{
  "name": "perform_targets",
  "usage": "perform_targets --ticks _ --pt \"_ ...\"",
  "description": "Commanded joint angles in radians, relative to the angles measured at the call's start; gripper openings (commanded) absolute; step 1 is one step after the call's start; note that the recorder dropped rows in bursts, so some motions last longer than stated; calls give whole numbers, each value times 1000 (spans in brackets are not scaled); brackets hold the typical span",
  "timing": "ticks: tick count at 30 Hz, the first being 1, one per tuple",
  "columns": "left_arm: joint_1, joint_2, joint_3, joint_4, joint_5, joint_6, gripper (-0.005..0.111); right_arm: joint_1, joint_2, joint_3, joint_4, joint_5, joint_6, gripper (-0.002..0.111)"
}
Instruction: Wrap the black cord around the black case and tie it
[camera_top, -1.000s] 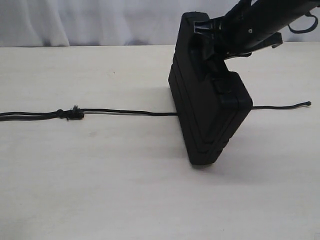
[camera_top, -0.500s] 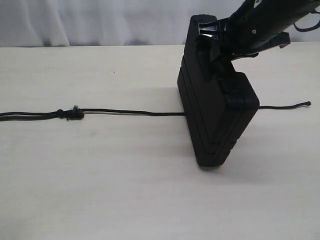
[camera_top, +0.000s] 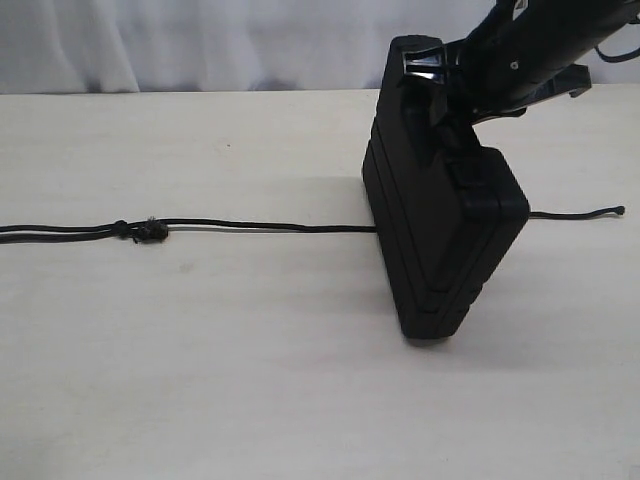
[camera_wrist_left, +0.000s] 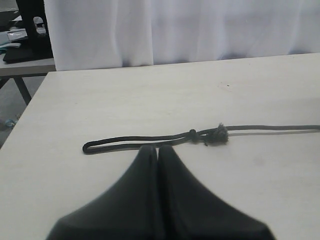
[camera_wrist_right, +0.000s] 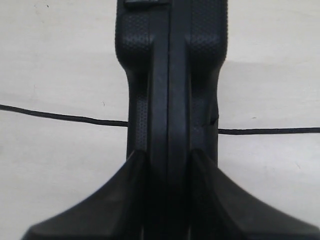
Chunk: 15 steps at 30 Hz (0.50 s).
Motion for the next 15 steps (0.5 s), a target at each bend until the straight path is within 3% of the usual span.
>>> perform_targets --ticks 1,15 --pt "1 -2 4 0 -11 -2 0 -2 -20 -10 -21 -16 0 4" --pt "1 -2 4 0 -11 -2 0 -2 -20 -10 -13 -8 0 4"
